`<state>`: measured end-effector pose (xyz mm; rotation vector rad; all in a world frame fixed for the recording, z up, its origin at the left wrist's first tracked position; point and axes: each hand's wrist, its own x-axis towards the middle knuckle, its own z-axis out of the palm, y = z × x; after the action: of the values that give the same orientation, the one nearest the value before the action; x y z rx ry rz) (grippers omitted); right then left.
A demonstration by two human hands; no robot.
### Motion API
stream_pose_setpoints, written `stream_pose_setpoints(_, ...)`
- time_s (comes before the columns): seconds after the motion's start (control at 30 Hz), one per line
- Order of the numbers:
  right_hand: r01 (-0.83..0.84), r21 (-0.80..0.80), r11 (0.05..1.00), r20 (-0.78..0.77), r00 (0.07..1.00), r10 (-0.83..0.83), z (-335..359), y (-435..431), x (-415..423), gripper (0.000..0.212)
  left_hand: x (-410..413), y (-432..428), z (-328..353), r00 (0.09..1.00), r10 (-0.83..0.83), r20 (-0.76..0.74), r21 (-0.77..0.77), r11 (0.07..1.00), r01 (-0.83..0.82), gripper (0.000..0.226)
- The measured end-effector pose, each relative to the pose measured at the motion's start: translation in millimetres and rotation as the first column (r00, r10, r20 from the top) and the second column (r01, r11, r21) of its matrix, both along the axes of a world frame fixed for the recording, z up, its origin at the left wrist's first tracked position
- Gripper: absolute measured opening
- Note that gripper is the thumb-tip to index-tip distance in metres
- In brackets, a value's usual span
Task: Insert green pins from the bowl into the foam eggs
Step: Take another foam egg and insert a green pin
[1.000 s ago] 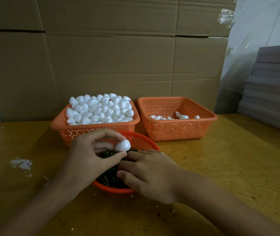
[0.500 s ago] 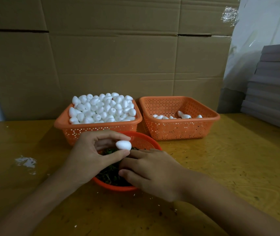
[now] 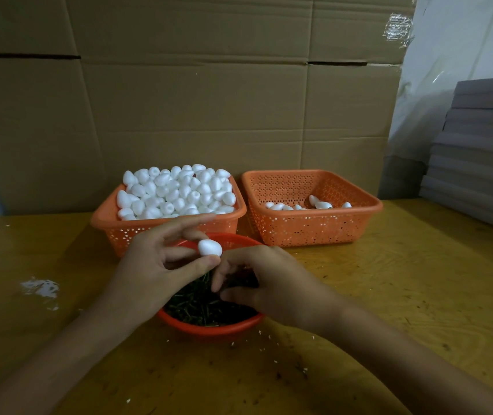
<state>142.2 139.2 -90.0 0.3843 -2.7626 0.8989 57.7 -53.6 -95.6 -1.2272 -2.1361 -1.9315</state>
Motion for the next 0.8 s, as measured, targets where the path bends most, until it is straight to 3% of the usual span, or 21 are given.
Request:
stream_pose_setpoints(0.1, 0.093, 0.011, 0.996, -0.059, 0.994, -0.093, -4.4, -1.7, 0.7, 0.016, -0.7, 0.3, -0.1, 1.0, 0.02, 0.022, 0.009, 1.0, -0.02, 0.042)
stream_pose_setpoints(0.23, 0.098, 0.047, 0.994, -0.069, 0.993, -0.095, -6.5, -3.8, -0.1, 0.014, -0.7, -0.9, 0.5, 1.0, -0.022, -0.001, -0.003, 1.0, 0.022, 0.027)
stream_pose_setpoints(0.8, 0.079, 0.115, 0.99, -0.13, 0.989, -0.063, -9.1, -5.4, 0.0, 0.016, -9.0, -3.1, -5.3, 0.997, -0.037, -0.063, 0.057, 0.998, 0.041, 0.035)
